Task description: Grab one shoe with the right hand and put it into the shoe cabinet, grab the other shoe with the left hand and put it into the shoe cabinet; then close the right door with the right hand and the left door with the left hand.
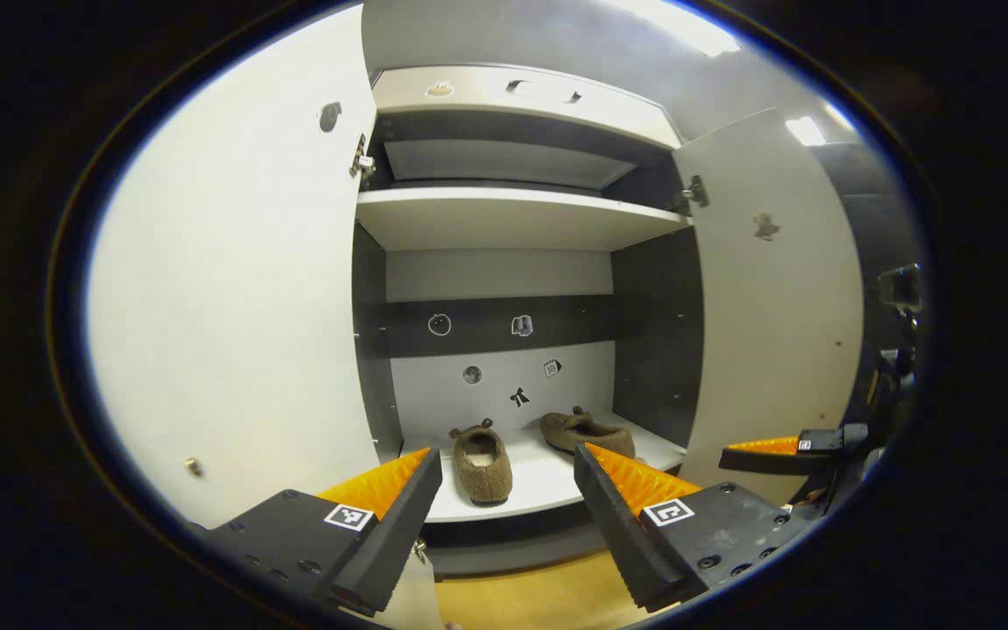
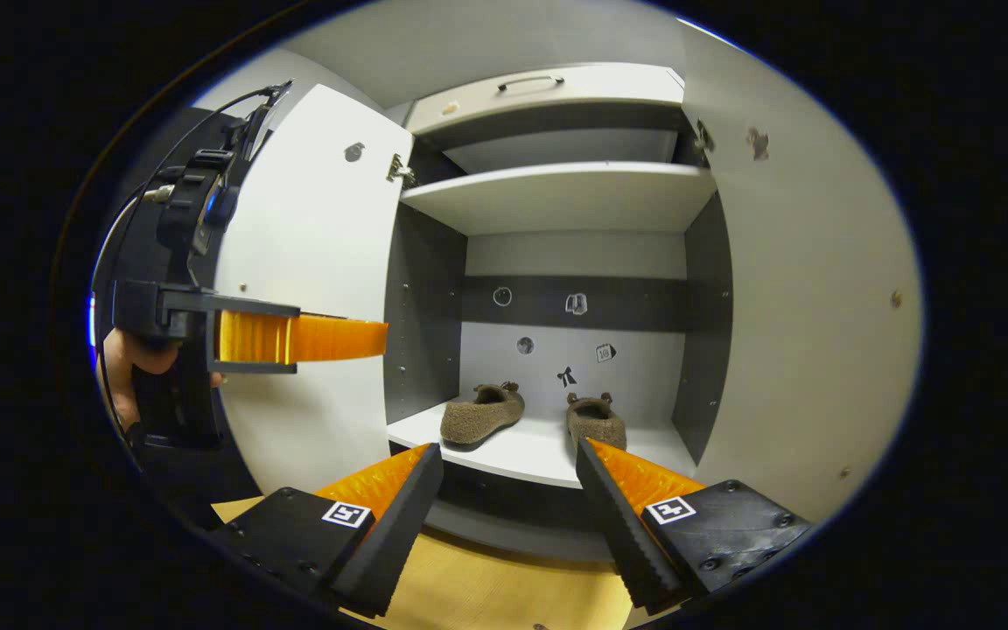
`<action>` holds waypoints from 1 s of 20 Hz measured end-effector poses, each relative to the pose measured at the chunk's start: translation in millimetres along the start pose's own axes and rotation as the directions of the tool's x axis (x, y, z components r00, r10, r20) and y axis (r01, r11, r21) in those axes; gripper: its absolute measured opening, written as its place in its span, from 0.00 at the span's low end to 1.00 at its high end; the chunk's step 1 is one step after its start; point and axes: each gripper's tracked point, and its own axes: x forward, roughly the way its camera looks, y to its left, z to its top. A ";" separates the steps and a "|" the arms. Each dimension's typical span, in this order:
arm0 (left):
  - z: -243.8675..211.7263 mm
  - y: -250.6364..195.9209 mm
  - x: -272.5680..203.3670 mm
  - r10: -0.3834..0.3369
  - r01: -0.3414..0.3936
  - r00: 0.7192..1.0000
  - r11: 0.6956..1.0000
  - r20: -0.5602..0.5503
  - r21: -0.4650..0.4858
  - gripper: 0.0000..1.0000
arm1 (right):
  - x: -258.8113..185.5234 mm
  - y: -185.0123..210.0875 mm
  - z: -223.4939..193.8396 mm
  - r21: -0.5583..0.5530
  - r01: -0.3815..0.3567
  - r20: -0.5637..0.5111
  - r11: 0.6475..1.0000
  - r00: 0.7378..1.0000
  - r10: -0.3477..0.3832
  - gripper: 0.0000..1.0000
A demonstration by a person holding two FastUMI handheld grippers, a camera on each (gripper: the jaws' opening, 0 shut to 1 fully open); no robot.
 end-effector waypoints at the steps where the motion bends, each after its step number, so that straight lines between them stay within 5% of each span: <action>1: -0.8 -4.7 -20.5 -0.019 0.019 1.000 1.000 0.005 0.005 0.96 | -19.0 4.5 9.2 0.009 0.004 0.016 1.000 1.000 -0.004 0.98; 5: -1.0 -22.7 -81.6 -0.123 0.125 0.992 0.991 0.041 -0.048 0.96 | -94.1 -33.9 43.1 0.050 0.157 0.051 0.986 0.986 -0.159 0.98; 9: 2.2 -15.0 -103.7 -0.113 0.115 0.993 0.991 0.041 -0.064 0.96 | -155.3 -128.7 51.3 0.013 0.412 0.059 0.911 0.909 -0.412 0.97; 11: 0.4 -3.3 -107.6 -0.068 0.069 0.997 0.996 0.029 -0.051 0.96 | -168.1 -167.1 49.3 -0.018 0.483 0.055 0.876 0.875 -0.481 0.98; 13: 0.2 6.9 -109.5 -0.023 0.024 1.000 0.998 0.020 -0.055 0.96 | -166.2 -195.3 43.0 -0.034 0.511 0.040 0.859 0.859 -0.510 0.97; 20: -8.0 46.0 -122.9 0.157 -0.157 0.988 0.985 -0.004 -0.077 0.96 | -129.2 -244.3 42.0 0.020 0.470 0.030 0.882 0.882 -0.470 0.98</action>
